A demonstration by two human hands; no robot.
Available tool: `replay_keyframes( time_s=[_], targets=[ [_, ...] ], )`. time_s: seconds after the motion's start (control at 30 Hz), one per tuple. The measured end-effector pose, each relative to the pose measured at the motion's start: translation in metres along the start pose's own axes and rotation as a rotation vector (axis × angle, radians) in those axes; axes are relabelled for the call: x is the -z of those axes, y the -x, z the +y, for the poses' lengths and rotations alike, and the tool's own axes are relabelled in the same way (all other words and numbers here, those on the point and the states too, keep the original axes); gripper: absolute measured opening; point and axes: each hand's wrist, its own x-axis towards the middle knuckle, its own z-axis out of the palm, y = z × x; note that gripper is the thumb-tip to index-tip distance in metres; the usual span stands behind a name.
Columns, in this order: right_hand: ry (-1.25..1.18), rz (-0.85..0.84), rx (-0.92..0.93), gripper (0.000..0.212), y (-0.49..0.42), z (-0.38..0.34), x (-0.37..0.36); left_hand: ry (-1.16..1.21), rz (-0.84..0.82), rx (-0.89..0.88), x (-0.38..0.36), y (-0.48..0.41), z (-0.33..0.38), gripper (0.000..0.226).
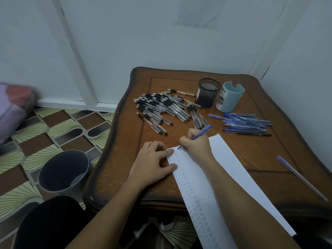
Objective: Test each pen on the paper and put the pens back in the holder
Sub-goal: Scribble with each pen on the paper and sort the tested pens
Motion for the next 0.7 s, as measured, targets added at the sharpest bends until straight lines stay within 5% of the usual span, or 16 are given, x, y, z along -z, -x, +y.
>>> replay_keyframes(
  time_s=[0.7],
  targets=[
    [-0.026,0.039,0.029,0.039,0.0001,0.0021,0.0013,0.001,-0.001,0.015,-0.0019,-0.0001,0.0006,0.055]
  ],
)
